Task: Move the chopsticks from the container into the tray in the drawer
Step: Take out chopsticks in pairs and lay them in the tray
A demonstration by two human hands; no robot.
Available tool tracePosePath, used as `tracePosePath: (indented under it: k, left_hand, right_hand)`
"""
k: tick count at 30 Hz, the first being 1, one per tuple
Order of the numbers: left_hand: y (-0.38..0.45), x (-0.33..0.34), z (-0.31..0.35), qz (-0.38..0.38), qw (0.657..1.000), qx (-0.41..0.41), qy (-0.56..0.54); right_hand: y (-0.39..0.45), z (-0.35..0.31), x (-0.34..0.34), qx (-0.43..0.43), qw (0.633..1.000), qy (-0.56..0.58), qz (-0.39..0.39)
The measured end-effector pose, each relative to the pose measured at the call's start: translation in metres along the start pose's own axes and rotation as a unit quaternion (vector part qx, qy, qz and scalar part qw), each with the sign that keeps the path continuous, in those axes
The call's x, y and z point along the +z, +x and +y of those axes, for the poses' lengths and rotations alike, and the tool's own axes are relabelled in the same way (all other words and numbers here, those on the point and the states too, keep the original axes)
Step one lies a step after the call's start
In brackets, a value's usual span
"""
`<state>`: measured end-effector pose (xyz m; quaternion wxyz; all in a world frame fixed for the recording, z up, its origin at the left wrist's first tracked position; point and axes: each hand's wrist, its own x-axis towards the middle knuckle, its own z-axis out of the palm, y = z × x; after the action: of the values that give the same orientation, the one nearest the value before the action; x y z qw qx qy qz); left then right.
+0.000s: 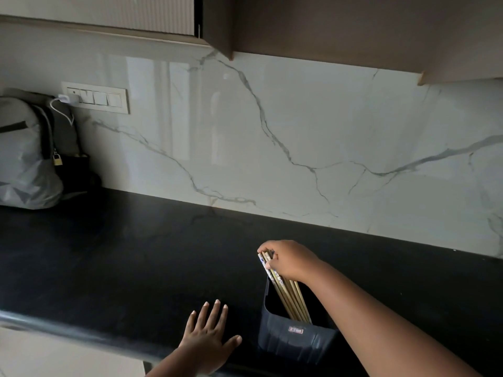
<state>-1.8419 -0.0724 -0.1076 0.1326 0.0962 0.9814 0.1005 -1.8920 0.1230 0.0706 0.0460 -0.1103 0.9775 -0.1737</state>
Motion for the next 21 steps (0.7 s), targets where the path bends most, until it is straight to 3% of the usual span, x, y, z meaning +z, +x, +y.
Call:
tracePosePath:
  k: [13,19,21]
  left_hand:
    - [-0.003,-0.003,0.002,0.000,1.000,-0.014,-0.002]
    - [-0.008,-0.011,0.008,-0.033,0.999,-0.027,0.024]
    - [-0.008,-0.027,0.012,-0.013,1.000,-0.016,0.002]
  right_hand:
    - [-0.020,0.014,-0.018,-0.018,0.994,0.098,0.047]
    - [-0.040,0.019,-0.064,0.010,0.988,0.142,0.052]
    - [-0.048,0.017,-0.087,0.007,0.984,0.164,0.067]
